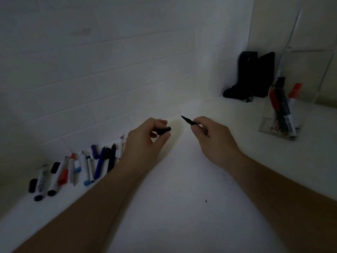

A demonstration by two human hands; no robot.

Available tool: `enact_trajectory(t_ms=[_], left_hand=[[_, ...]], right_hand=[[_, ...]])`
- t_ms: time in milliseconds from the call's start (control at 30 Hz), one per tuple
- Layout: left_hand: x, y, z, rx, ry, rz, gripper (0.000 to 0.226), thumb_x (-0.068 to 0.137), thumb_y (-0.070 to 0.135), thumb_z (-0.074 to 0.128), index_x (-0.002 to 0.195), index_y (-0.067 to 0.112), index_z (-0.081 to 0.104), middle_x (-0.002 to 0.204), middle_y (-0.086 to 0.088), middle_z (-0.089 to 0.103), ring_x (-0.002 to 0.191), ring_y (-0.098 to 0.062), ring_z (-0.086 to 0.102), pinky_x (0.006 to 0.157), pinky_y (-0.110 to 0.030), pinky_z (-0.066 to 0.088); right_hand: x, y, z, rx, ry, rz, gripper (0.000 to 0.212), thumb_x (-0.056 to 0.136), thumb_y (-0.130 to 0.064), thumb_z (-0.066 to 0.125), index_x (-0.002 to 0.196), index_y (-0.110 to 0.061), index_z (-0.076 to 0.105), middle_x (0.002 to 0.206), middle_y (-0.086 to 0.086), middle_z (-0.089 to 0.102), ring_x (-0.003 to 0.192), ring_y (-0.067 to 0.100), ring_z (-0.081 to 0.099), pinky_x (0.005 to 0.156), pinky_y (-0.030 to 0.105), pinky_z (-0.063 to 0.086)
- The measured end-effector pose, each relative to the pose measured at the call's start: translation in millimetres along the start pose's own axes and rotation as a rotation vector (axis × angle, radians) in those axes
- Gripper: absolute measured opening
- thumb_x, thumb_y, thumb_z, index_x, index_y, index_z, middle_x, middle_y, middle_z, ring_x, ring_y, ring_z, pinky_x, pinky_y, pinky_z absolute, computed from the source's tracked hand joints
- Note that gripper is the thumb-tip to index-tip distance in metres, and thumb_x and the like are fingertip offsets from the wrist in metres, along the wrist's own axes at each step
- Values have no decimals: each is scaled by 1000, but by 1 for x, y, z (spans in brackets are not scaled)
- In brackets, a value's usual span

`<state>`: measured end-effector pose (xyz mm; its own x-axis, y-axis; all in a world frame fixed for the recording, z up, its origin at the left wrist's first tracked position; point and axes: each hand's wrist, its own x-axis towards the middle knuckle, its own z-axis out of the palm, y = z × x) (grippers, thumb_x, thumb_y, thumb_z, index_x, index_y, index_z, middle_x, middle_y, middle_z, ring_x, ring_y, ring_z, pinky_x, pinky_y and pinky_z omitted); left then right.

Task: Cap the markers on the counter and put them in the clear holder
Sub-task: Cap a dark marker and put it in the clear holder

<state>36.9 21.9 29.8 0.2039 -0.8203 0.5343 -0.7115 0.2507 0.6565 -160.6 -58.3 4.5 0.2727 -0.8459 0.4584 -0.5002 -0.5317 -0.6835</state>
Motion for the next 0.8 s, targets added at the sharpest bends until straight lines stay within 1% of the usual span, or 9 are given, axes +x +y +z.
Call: enact_trajectory(t_ms=[67,167,233,300,400,500,600,700,800], left_hand=[[-1,0,-3,90,34,35,10,87,28,75,93,32,68,98,19,64,87,-2,61,76,-28,53],[-3,0,-8,10,51,-109,9,89,37,70,91,34,61,87,20,65,77,-3,63,66,-37,58],[-3,-3,-10,-50,11,-118,12,92,31,68,91,34,57,94,22,69,84,0,66,66,-38,58],[-2,-4,-12,-65,-33,-103,22,93,18,67,105,34,58,102,20,71,95,5,65,75,-33,57],[1,-8,-11,37,-44,-71,37,96,7,60,119,35,66,101,18,70,97,-1,64,83,-25,53],[2,-9,-9,108,-86,-63,34,101,12,50,104,40,68,97,9,67,86,-14,63,66,-25,55],[0,-9,-9,106,-128,-38,29,105,17,43,104,39,61,98,3,66,85,-12,61,58,-21,51],[-2,-6,-9,107,-143,15,26,104,15,43,108,33,62,99,7,66,88,-9,60,66,-24,50],[-2,-5,-7,158,-162,70,24,104,15,45,107,29,63,86,13,62,82,-5,56,70,-17,41]], right_hand=[[0,0,0,-7,-8,-3,13,102,-37,51,103,-30,62,65,-6,55,59,10,51,62,34,46],[-1,-2,0,-34,-8,-23,12,101,-36,53,103,-30,63,69,-8,58,65,8,53,65,33,47],[-1,-5,0,-62,-6,-60,13,99,-37,56,106,-31,66,85,-8,66,80,12,61,76,35,52],[-2,-8,0,-109,-11,-102,16,97,-40,58,109,-33,67,94,-5,67,88,15,61,82,39,53],[-6,-12,2,-161,-15,-177,18,95,-46,59,109,-38,67,87,-8,59,79,12,58,76,38,53],[-10,-17,1,-202,37,-230,17,93,-47,59,104,-38,68,79,-9,55,72,12,57,68,37,53],[-12,-19,1,-226,53,-237,17,93,-48,59,100,-36,69,76,-7,54,70,12,58,64,37,53],[-13,-19,1,-229,54,-241,18,93,-48,57,99,-37,69,75,-8,54,68,11,56,62,36,51],[-14,-21,0,-239,44,-254,17,94,-47,57,100,-37,70,74,-8,51,65,9,52,59,34,48]])
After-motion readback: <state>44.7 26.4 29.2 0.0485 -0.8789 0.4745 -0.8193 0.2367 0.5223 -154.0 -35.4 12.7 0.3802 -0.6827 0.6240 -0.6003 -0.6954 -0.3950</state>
